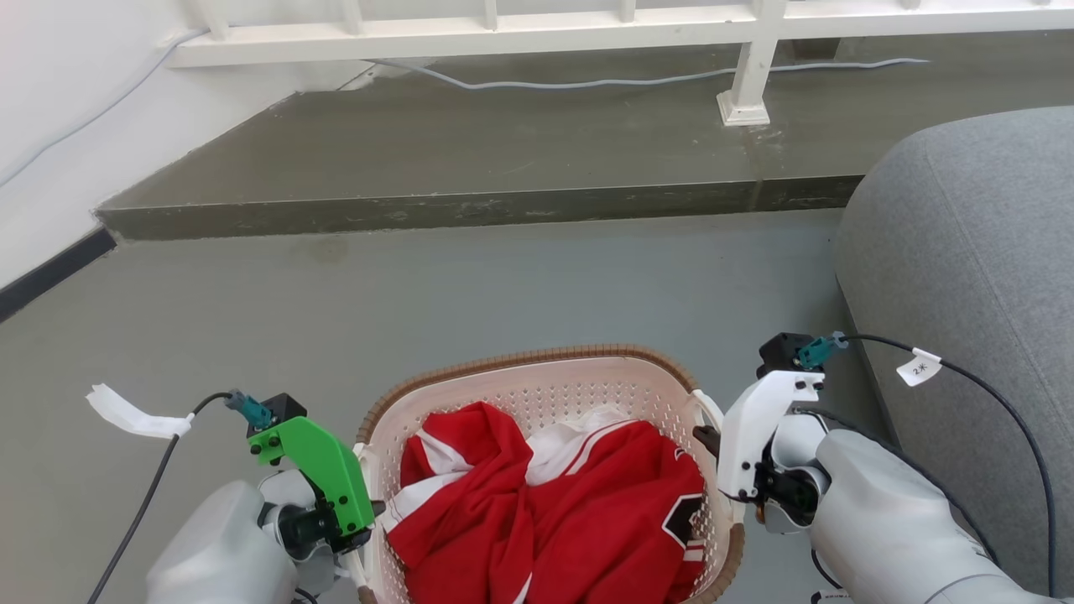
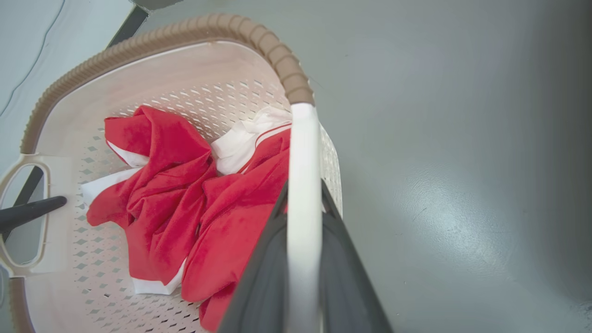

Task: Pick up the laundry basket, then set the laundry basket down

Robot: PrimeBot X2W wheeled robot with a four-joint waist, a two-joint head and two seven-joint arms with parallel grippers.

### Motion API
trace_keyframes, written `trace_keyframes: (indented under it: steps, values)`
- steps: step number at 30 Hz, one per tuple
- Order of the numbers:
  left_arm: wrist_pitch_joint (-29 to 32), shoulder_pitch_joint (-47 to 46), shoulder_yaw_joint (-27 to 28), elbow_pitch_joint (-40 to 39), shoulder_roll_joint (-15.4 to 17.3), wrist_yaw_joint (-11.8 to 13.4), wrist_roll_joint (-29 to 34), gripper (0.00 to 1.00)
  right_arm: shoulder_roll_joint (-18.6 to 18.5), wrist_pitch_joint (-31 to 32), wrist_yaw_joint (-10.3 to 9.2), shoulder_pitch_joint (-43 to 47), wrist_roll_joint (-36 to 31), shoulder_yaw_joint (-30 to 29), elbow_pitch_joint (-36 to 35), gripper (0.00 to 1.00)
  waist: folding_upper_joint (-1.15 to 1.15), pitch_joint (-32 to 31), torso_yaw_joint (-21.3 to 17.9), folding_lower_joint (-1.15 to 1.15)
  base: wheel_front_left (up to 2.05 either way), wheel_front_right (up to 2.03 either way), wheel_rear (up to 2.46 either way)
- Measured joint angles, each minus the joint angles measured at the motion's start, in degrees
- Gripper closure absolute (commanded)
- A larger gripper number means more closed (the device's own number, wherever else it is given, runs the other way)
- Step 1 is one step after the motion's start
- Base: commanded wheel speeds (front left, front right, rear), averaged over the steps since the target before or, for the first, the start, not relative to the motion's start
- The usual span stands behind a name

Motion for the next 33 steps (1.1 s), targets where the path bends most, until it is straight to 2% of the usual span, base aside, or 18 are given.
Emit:
trace_keyframes:
  steps: [33]
  values:
    - [0.0, 0.1, -0.4, 0.3, 0.1, 0.0, -1.2, 1.0, 0.0, 0.1, 0.0, 0.1, 2.6, 1.3, 0.3, 1.0, 0.0, 0.2, -0.3, 0.0, 0.0, 0.0, 0.0]
